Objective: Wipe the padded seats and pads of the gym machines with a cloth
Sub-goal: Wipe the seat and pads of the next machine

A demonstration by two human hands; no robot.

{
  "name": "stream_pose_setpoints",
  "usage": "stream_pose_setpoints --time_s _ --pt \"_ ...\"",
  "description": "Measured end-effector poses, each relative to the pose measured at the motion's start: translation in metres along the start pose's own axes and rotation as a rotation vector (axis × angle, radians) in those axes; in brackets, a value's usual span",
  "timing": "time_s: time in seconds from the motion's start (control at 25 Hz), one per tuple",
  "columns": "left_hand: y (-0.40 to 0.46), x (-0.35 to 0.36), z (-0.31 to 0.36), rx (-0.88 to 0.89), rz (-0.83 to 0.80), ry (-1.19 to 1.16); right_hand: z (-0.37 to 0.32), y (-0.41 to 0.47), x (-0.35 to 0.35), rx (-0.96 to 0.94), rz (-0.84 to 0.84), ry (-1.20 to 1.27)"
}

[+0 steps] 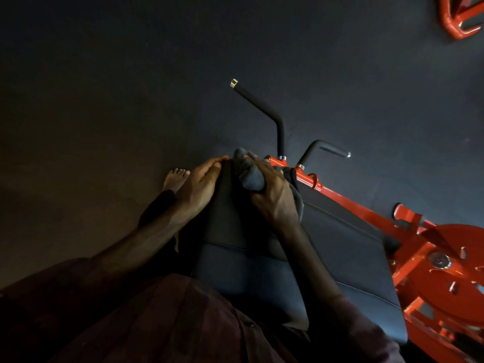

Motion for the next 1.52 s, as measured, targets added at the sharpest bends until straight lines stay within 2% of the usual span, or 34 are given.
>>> stream_pose_setpoints --time_s 0.08,0.16,0.24,0.28,0.4,0.44,0.6,0.72,0.8,0.96,1.12,1.28,1.44,1.52 --pt "-0.009 -0.004 0.007 0.047 0.027 0.083 -0.003 -0.014 0.0 0.004 0.01 -0.038" --pt "-0.012 -0.004 0.009 0.061 0.049 0.135 -0.013 -0.023 0.013 -0.096 -0.125 -0.058" --pt "-0.009 -0.003 0.011 0.035 0.025 0.151 -0.016 0.001 0.02 -0.162 -0.182 -0.028" --pt "-0.009 -0.002 0.013 0.026 0.031 0.14 -0.009 0.017 0.016 -0.135 -0.164 0.006" --pt "-0.011 -0.002 0.018 0.083 0.064 0.109 0.015 0.023 -0.02 0.03 0.056 0.016" --pt "-0.013 -0.004 0.021 0.105 0.07 0.101 0.016 0.01 -0.027 0.038 0.071 0.005" --pt "-0.002 -0.003 0.021 0.122 0.026 0.12 0.009 -0.004 -0.019 -0.117 -0.113 0.046" --pt "0.019 0.003 0.013 0.148 -0.051 0.136 0.031 0.019 -0.033 0.057 0.023 0.039" --pt "0.023 0.007 0.019 0.187 -0.11 0.222 0.036 0.0 -0.039 0.085 0.107 -0.061" --pt "0.039 0.02 0.043 0.279 -0.168 0.487 0.039 -0.009 -0.03 -0.017 -0.014 -0.039" --pt "0.052 0.033 0.056 0.327 -0.207 0.771 0.066 -0.012 -0.061 0.163 0.201 -0.102" --pt "0.052 0.044 0.062 0.427 -0.19 0.994 0.062 -0.04 -0.053 0.064 0.066 -0.105" --pt "0.052 0.054 0.072 0.471 -0.246 1.14 0.084 -0.032 -0.079 0.227 0.213 -0.133" --pt "0.048 0.059 0.078 0.515 -0.249 1.188 0.082 -0.054 -0.079 0.216 0.217 -0.161"
Point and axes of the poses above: each hand's wrist, its own y-axis towards the middle knuckle, its own x-axis out of the palm, z = x × y, the point moved 3 cm from there along y, towards the middle knuckle, and after that the axes turned 15 degrees about y, right-handed, at the moved point
